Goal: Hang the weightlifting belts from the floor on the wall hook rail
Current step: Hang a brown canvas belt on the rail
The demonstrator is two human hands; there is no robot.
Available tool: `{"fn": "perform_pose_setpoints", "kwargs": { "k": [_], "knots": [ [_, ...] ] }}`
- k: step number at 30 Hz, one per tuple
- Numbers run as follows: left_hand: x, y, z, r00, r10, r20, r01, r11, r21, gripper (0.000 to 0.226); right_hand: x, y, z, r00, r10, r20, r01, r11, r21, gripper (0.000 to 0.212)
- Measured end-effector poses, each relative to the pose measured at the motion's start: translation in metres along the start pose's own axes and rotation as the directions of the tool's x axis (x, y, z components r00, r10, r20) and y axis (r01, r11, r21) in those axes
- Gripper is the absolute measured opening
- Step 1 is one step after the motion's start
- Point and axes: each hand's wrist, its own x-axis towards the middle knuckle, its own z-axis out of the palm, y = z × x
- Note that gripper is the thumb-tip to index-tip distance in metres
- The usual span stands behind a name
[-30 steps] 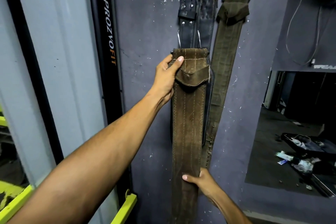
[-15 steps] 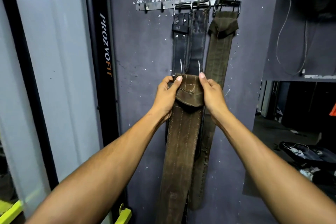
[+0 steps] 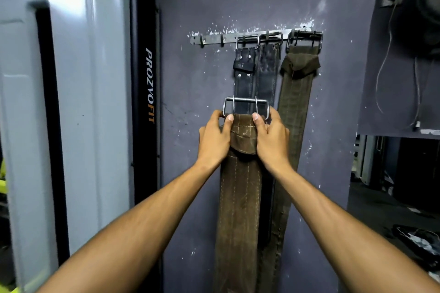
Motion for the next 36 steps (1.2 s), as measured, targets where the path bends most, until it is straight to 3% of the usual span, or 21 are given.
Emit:
{"fn": "perform_pose_setpoints", "kwargs": {
  "k": [3, 14, 21, 26, 29, 33, 36],
  "knots": [
    [0.033, -0.01, -0.001, 0.999, 0.042, -0.016, -0.042, 0.999, -0.021, 0.025, 0.03, 0.005, 0.021, 0.999, -0.035, -0.005, 0.035, 0.999, -0.027, 0.062],
    [0.209, -0.045, -0.011, 0.989, 0.147, -0.031, -0.149, 0.985, -0.083, 0.033, 0.185, -0.005, 0.114, 0.976, -0.215, -0.025, 0.207, 0.96, -0.189, 0.061],
    [0.331, -0.043, -0.013, 0.965, 0.261, -0.03, -0.263, 0.956, -0.129, 0.036, 0.282, -0.018, 0.161, 0.94, -0.312, -0.14, 0.267, 0.924, -0.273, 0.048],
    [0.379, -0.054, -0.001, 0.974, 0.228, 0.013, -0.228, 0.973, -0.032, 0.024, 0.321, -0.002, 0.181, 0.949, -0.29, -0.121, 0.226, 0.898, -0.378, 0.031],
    [0.387, -0.066, 0.007, 0.979, 0.187, 0.084, -0.189, 0.982, 0.019, 0.032, 0.322, 0.01, 0.187, 0.947, -0.303, -0.11, 0.224, 0.863, -0.453, 0.026],
    [0.369, -0.093, 0.017, 0.987, 0.151, 0.049, -0.144, 0.981, -0.129, 0.04, 0.3, 0.017, 0.189, 0.947, -0.315, -0.067, 0.253, 0.857, -0.448, 0.041],
    [0.341, -0.116, 0.026, 0.98, 0.123, 0.154, -0.046, 0.903, -0.427, 0.041, 0.266, 0.033, 0.19, 0.956, -0.244, -0.166, 0.192, 0.942, -0.275, 0.043]
  ]
}}
